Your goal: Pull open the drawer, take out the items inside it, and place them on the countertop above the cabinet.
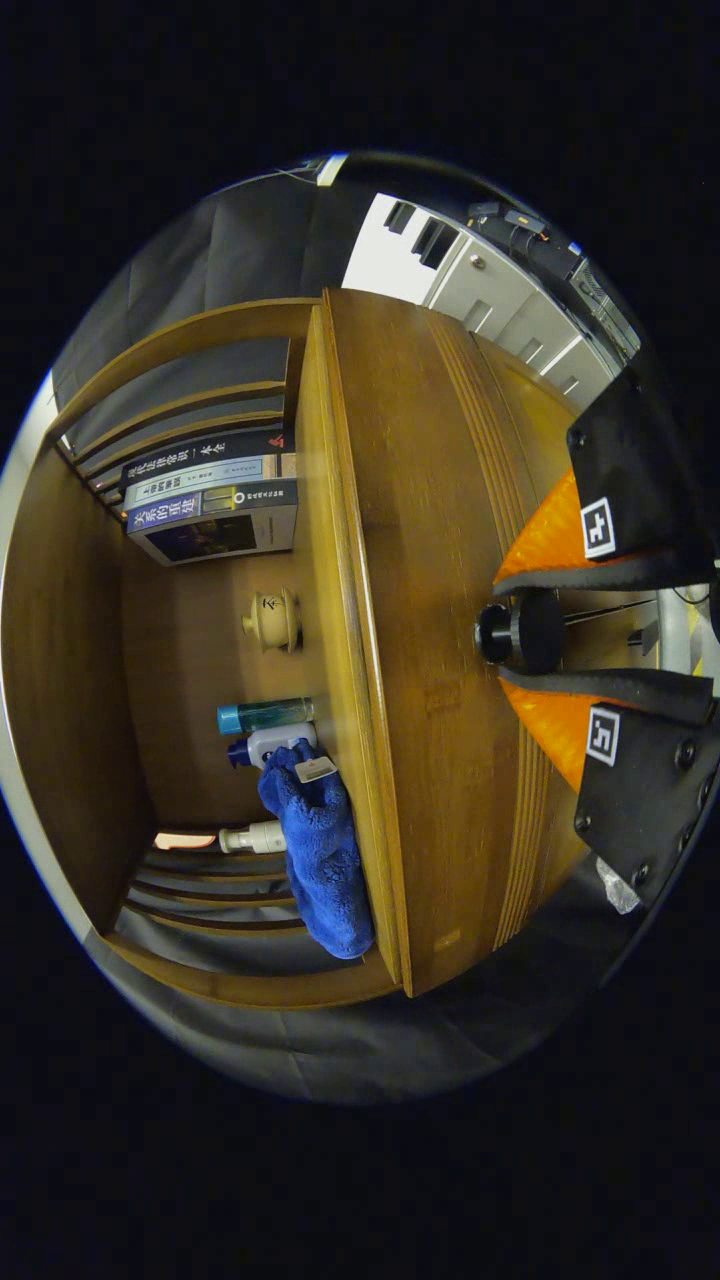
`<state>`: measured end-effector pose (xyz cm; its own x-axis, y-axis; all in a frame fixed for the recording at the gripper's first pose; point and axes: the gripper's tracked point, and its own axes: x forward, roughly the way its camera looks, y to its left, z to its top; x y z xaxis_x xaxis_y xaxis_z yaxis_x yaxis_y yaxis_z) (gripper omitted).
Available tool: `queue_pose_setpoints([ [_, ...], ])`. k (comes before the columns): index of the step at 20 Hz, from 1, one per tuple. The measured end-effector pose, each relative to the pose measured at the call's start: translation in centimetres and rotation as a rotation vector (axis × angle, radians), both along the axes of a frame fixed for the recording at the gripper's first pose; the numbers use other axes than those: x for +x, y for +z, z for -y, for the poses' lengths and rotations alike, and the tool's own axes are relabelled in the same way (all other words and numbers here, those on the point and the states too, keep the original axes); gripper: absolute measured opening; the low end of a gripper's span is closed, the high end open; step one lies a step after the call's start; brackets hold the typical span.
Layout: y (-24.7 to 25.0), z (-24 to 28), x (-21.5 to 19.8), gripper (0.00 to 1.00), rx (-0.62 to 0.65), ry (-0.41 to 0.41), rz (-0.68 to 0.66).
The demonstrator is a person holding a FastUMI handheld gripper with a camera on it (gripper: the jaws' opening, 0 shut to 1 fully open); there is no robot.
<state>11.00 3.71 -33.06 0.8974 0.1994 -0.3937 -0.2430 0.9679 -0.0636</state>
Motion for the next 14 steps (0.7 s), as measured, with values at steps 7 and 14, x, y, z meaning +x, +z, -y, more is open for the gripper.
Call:
queue_pose_setpoints([
  [7,0.4,0.9,-2.6,0.41,0.028,-0.018,0.000],
  [14,0.9,2.0,-5.8,0.40,0.021,-0.010,-0.015],
])
